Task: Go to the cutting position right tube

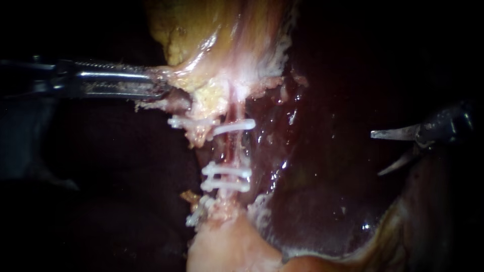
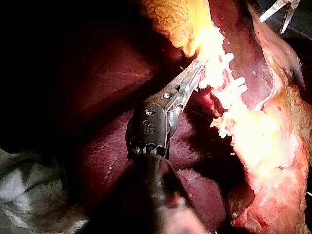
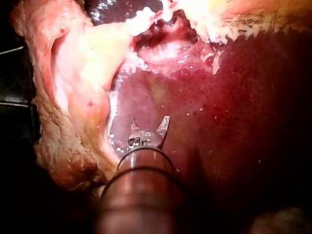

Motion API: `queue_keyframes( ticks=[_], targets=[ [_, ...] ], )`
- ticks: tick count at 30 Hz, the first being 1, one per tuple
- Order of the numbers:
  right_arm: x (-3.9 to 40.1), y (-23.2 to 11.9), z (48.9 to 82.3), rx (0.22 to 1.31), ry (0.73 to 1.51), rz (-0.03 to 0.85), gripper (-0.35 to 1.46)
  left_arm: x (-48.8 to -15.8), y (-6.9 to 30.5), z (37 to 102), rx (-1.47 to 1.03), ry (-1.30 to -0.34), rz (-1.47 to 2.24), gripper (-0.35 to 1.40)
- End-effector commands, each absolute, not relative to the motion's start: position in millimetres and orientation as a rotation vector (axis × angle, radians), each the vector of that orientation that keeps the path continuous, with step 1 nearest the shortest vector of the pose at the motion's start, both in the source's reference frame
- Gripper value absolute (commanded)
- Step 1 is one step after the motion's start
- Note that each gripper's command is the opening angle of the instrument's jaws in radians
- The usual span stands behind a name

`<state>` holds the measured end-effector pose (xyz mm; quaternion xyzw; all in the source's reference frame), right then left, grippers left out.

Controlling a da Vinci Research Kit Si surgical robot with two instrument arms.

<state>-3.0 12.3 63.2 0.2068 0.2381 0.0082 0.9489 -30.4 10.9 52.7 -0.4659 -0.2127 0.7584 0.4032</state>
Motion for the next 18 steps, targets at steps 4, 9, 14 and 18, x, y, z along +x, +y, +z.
queue_keyframes(
  ticks=[4,9,14,18],
  targets=[
    [-3.1,12.3,63.2,0.421,0.484,0.017,1.31,-29.7,11.5,51.6,-1.178,-0.549,1.913,-0.35],
    [-3.1,12.3,63.1,0.421,0.484,0.016,1.31,-27.5,13.8,48.5,-1.192,-0.541,1.881,-0.35],
    [-3.2,12.4,63.1,0.422,0.484,0.016,1.31,-24.8,16.3,44.9,-1.227,-0.5,1.836,-0.35],
    [-3.2,12.4,63.1,0.424,0.48,0.021,1.31,-24.0,16.5,44.2,-1.231,-0.492,1.833,-0.35]
  ],
)
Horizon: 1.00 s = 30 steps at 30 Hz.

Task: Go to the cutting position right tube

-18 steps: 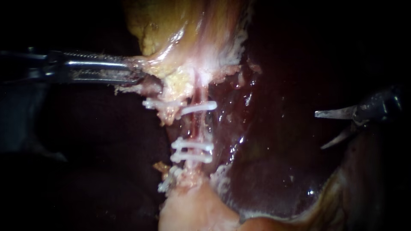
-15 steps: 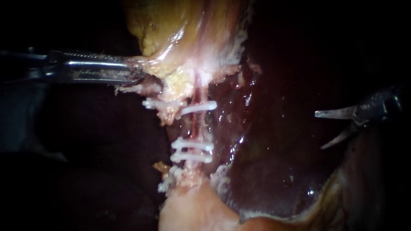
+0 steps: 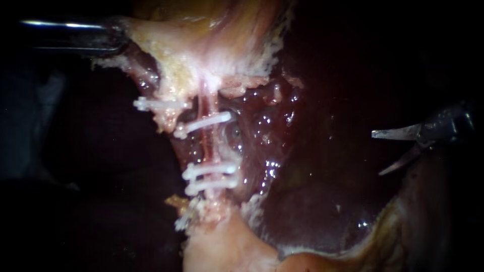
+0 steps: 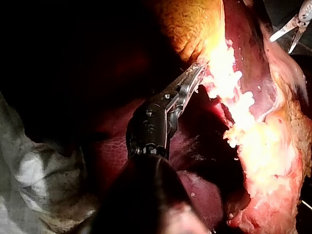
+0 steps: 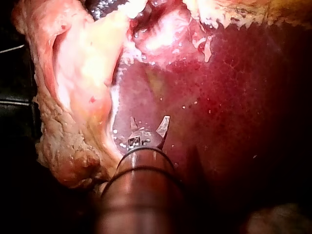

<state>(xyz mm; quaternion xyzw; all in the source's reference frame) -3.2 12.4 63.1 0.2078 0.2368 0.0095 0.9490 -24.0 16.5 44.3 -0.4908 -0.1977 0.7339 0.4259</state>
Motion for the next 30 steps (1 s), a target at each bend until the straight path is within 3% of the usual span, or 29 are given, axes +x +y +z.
queue_keyframes(
  ticks=[1,6,12,19,30],
  targets=[
    [-3.2,12.4,63.1,0.425,0.479,0.027,1.33,-24.0,16.4,44.2,-1.231,-0.491,1.833,-0.35],
    [-2.9,12.7,62.8,0.431,0.498,0.062,1.33,-24.4,16.0,44.7,-1.231,-0.484,1.834,-0.35],
    [-1.1,13.2,61.4,0.454,0.59,0.154,1.35,-24.5,15.8,44.8,-1.231,-0.483,1.834,-0.35],
    [3.6,13.0,60.0,0.574,0.733,0.233,1.4,-24.5,15.6,44.9,-1.231,-0.481,1.835,-0.35],
    [10.7,12.6,59.6,0.74,0.847,0.366,1.43,-24.6,15.5,45.0,-1.232,-0.482,1.836,-0.35]
  ],
)
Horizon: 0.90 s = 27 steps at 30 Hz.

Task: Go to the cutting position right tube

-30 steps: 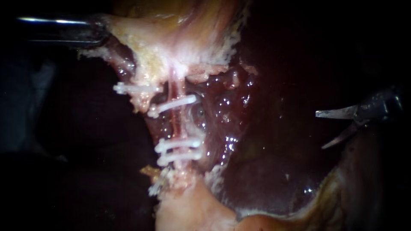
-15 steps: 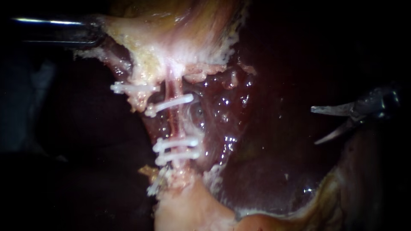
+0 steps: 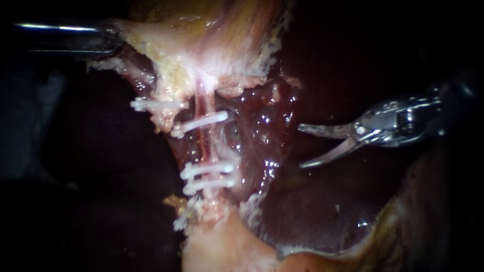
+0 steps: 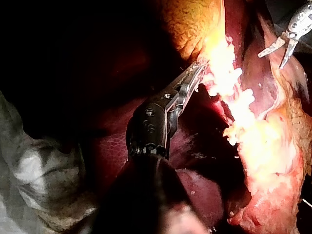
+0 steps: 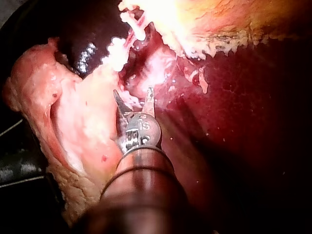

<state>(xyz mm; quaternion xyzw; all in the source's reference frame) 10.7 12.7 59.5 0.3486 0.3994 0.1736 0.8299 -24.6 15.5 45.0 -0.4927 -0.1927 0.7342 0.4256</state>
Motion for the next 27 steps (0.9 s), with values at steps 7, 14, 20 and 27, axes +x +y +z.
queue_keyframes(
  ticks=[7,14,20,27],
  targets=[
    [13.6,12.7,59.8,0.805,0.865,0.41,1.43,-24.6,15.4,45.0,-1.233,-0.484,1.836,-0.35],
    [16.0,12.4,61.2,0.822,0.873,0.431,1.45,-24.7,15.4,45.1,-1.233,-0.483,1.836,-0.35],
    [17.7,11.9,62.7,0.845,0.878,0.436,1.45,-24.7,15.4,45.1,-1.233,-0.483,1.836,-0.35],
    [19.8,11.4,64.1,0.871,0.908,0.428,1.45,-24.8,15.3,45.2,-1.233,-0.482,1.837,-0.35]
  ],
)
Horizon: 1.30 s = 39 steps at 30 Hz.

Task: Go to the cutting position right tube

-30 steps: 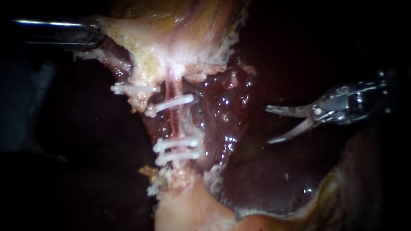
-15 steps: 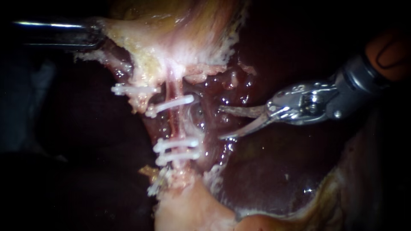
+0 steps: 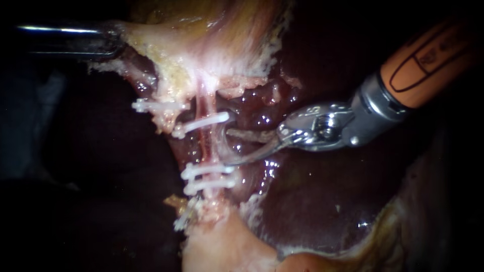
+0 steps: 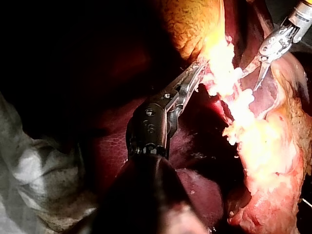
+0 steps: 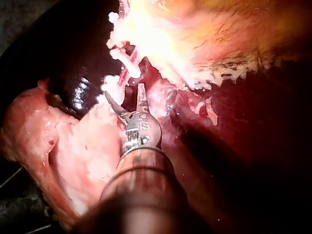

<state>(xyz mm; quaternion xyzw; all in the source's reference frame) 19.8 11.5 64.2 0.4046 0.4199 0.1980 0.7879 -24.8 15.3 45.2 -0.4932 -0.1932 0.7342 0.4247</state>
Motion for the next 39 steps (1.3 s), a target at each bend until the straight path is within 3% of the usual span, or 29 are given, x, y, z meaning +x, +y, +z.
queue_keyframes(
  ticks=[1,21,39],
  targets=[
    [20.1,11.4,64.2,0.88,0.918,0.427,1.45,-24.8,15.3,45.2,-1.233,-0.482,1.837,-0.35],
    [24.3,10.7,63.3,1.006,1.095,0.349,1.36,-24.8,15.3,45.2,-1.234,-0.482,1.837,-0.35],
    [29.3,10.1,64.7,1.003,1.129,0.357,1.29,-25.0,15.3,45.3,-1.233,-0.48,1.836,-0.35]
  ],
)
